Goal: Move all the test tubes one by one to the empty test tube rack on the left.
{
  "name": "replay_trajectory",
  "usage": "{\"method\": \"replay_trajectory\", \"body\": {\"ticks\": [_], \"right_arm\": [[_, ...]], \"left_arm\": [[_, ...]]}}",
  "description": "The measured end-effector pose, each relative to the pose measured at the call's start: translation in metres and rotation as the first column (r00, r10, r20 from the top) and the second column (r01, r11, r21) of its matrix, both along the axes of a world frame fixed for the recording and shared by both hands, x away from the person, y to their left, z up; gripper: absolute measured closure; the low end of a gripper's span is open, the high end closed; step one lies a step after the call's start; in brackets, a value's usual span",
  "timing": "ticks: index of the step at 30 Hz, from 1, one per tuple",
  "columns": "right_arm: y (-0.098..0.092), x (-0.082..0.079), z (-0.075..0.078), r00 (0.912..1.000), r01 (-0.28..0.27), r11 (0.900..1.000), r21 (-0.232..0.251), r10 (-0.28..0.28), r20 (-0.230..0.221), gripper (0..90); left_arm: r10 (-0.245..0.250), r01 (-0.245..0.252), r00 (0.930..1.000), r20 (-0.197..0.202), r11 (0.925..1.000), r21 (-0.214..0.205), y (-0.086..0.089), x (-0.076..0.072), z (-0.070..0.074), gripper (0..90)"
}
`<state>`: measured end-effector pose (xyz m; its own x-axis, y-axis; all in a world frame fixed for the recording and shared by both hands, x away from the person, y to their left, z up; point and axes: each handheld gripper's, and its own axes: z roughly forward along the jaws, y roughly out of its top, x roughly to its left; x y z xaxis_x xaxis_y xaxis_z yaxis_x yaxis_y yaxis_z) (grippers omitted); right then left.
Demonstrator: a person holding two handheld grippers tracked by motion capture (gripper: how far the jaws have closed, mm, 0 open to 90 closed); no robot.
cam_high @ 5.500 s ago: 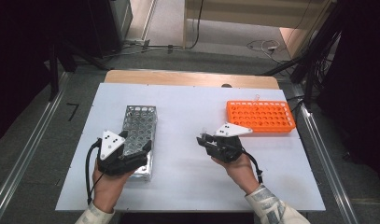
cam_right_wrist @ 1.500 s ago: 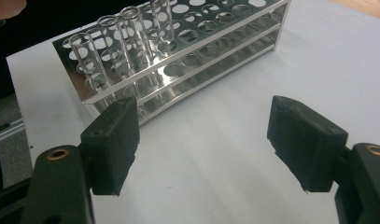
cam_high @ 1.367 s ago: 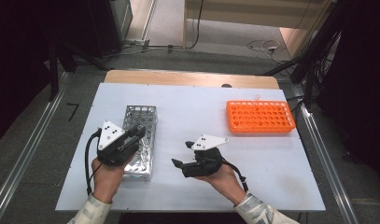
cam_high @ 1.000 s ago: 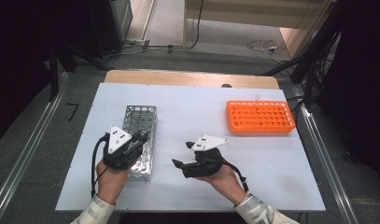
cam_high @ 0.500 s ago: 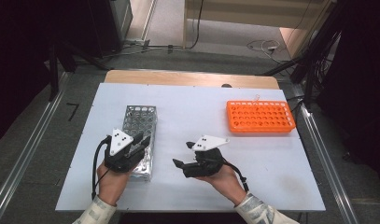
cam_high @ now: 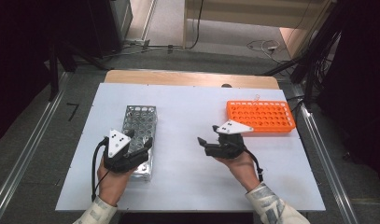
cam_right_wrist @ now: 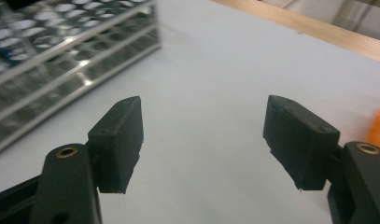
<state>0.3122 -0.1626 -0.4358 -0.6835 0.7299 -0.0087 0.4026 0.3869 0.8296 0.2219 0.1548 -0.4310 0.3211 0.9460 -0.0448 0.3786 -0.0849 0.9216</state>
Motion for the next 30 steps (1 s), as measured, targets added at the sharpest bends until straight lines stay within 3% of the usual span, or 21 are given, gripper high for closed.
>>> {"method": "replay_trajectory", "body": {"ticks": [8, 14, 17, 23, 25, 30], "right_arm": [[-0.038, 0.023, 0.006, 0.9933, 0.113, 0.9935, 0.013, -0.113, 0.022, 28.2], [-0.064, 0.043, 0.007, 0.9795, 0.200, 0.9799, -0.001, -0.200, 0.027, 28.3], [-0.076, 0.052, 0.008, 0.9677, 0.250, 0.9682, 0.013, -0.250, 0.030, 29.1], [-0.098, 0.078, 0.007, 0.9283, 0.370, 0.9279, 0.044, -0.371, 0.020, 31.7], [-0.102, 0.089, 0.005, 0.9154, 0.402, 0.9153, 0.028, -0.402, 0.010, 31.7], [-0.109, 0.105, 0.002, 0.8926, 0.450, 0.8925, 0.027, -0.451, 0.015, 36.4]], "left_arm": [[0.003, -0.003, 1.0000, -0.001, 1.0000, 0.007, 0.000, -0.001, 0.000, 33.0], [0.014, -0.014, 0.9999, -0.007, 0.9999, 0.006, -0.001, 0.000, 0.000, 29.0], [0.023, -0.023, 0.9997, -0.009, 0.9997, -0.005, 0.001, 0.000, 0.001, 25.5], [0.026, -0.027, 0.9995, -0.015, 0.9995, -0.015, 0.002, 0.001, 0.001, 23.7], [0.024, -0.024, 0.9996, -0.015, 0.9996, -0.015, 0.001, 0.001, 0.001, 23.7], [0.021, -0.022, 0.9997, -0.015, 0.9996, -0.016, 0.002, 0.002, 0.001, 23.8]]}}
